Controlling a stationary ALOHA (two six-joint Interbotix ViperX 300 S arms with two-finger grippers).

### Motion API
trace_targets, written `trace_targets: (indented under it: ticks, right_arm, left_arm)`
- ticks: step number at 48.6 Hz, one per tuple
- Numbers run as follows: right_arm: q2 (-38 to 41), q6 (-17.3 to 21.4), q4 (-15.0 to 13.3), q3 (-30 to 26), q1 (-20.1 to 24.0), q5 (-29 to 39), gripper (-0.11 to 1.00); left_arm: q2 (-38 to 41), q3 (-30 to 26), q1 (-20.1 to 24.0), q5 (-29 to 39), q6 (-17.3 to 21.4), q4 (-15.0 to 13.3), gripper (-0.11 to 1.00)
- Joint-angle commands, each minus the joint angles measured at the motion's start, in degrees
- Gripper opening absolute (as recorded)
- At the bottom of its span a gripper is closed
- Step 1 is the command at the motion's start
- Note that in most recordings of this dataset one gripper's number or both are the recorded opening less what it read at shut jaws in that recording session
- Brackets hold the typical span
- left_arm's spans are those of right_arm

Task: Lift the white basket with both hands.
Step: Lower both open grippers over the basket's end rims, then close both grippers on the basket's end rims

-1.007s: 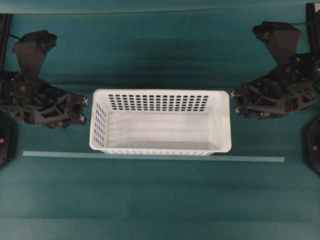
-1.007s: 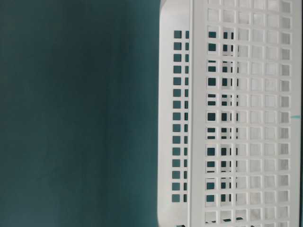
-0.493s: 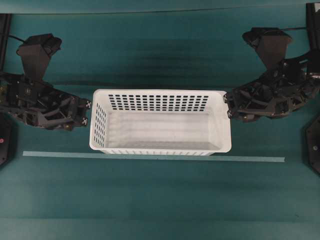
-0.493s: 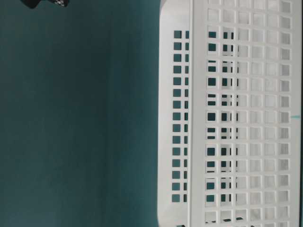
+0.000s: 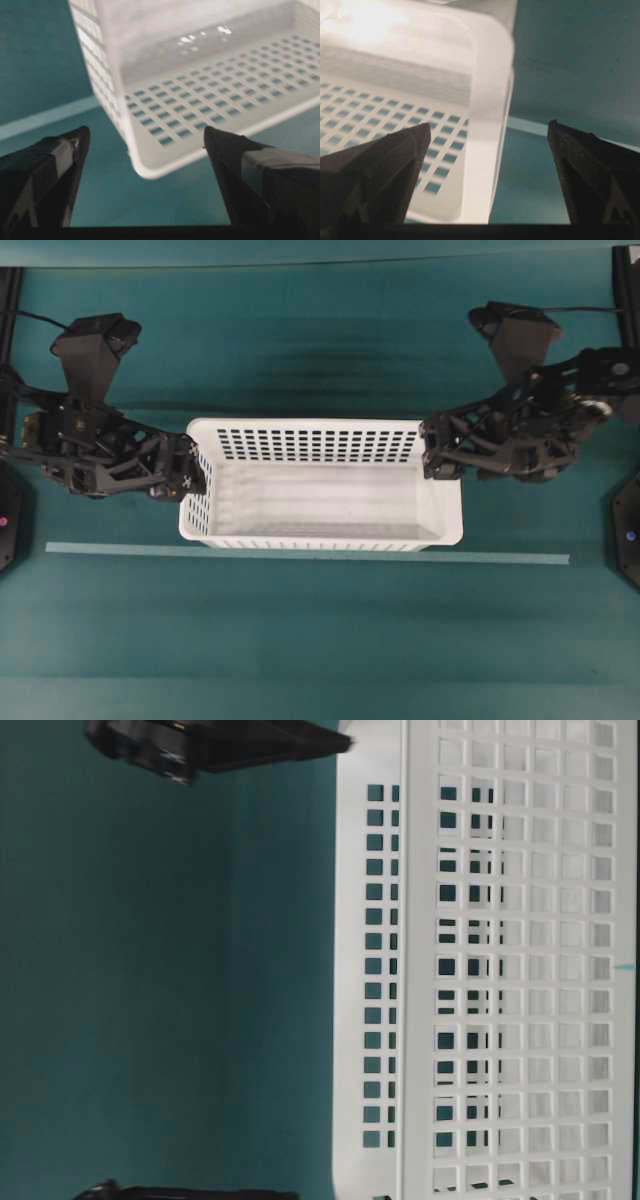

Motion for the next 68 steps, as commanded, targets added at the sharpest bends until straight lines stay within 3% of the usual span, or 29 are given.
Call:
trace_targets:
  ticks: [1, 20, 58, 65, 68]
  right_arm:
    - [3.5, 0.1, -0.1, -0.5, 0.5, -0.6, 0.98]
    - [10.8, 0.4, -0.1, 0.2, 3.2, -4.8, 0.97]
    - [11.8, 2.7, -0.4, 2.2, 3.0, -9.1, 0.96]
    - [12.4, 5.2, -0.4, 2.4, 3.0, -9.4, 0.90]
    - [12.7, 5.9, -0.4, 2.4, 3.0, -9.9, 0.84]
  left_arm:
    - [1.6, 0.1, 1.1, -0.4, 0.1, 0.2, 0.95]
    - [12.0, 2.4, 1.3, -11.7, 0.0, 0.2, 0.95]
    - [16.6, 2.9, 1.4, -13.8, -0.1, 0.1, 0.93]
    - [17.3, 3.0, 1.5, -15.8, -0.1, 0.2, 0.89]
    - [17.9, 2.9, 1.4, -16.1, -0.1, 0.1, 0.80]
